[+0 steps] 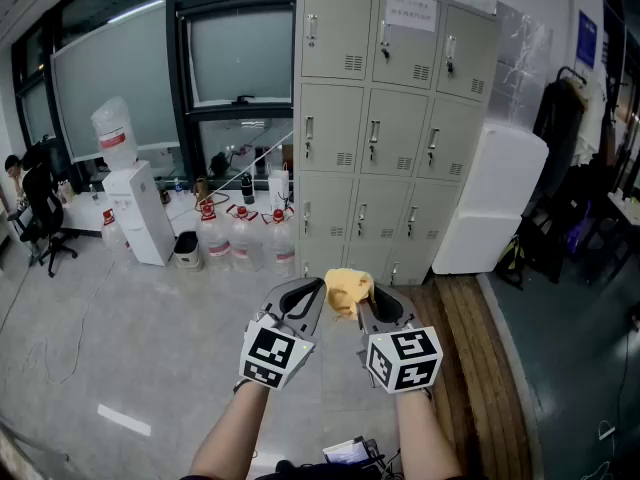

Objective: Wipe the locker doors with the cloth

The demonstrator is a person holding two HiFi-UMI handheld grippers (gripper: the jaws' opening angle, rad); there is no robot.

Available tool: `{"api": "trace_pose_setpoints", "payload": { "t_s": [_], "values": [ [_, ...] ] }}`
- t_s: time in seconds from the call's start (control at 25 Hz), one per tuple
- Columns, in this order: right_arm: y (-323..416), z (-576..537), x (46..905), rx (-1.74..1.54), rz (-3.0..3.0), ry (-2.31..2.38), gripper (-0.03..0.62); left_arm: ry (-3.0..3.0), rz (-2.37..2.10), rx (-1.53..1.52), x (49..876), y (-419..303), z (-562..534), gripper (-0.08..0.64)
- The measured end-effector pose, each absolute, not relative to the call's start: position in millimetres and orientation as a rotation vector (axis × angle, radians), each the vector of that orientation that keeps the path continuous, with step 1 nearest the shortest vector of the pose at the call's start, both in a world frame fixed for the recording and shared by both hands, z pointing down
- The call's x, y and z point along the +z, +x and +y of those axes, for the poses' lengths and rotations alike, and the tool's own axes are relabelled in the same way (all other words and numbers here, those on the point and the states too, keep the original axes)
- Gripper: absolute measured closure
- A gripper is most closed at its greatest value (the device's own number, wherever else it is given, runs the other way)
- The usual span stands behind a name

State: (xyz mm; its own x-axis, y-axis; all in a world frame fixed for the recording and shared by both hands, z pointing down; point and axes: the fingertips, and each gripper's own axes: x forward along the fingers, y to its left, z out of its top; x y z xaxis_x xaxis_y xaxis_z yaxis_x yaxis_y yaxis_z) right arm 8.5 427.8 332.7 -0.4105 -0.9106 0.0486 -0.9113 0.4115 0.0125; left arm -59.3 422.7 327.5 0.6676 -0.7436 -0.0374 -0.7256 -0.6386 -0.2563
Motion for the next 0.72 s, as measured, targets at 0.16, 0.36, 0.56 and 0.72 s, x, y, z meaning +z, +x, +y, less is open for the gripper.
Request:
{"api": "trace_pose_setpoints", "payload": {
  "t_s": [0.16,0.36,0.56,0.72],
  "values": [
    [11.4,429.8,333.3,0.027,-2.596,1.678,0.525,-2.634,1.190,-0.105,328.4,-57.4,423.7,0.538],
    [19.7,431.6,336.9,0.049,-2.602,1.679,0.525,-2.655,1.226,-0.096,333.4,-53.0,421.5,0.538],
    [32.5,432.2,339.7,0.093,-2.629,1.668,0.525,-2.658,1.229,-0.116,337.5,-37.9,421.9,0.538],
    [50.7,432.7,341.2,0.112,-2.640,1.660,0.525,-2.646,1.227,-0.145,339.7,-18.1,423.6,0.538]
  ]
}}
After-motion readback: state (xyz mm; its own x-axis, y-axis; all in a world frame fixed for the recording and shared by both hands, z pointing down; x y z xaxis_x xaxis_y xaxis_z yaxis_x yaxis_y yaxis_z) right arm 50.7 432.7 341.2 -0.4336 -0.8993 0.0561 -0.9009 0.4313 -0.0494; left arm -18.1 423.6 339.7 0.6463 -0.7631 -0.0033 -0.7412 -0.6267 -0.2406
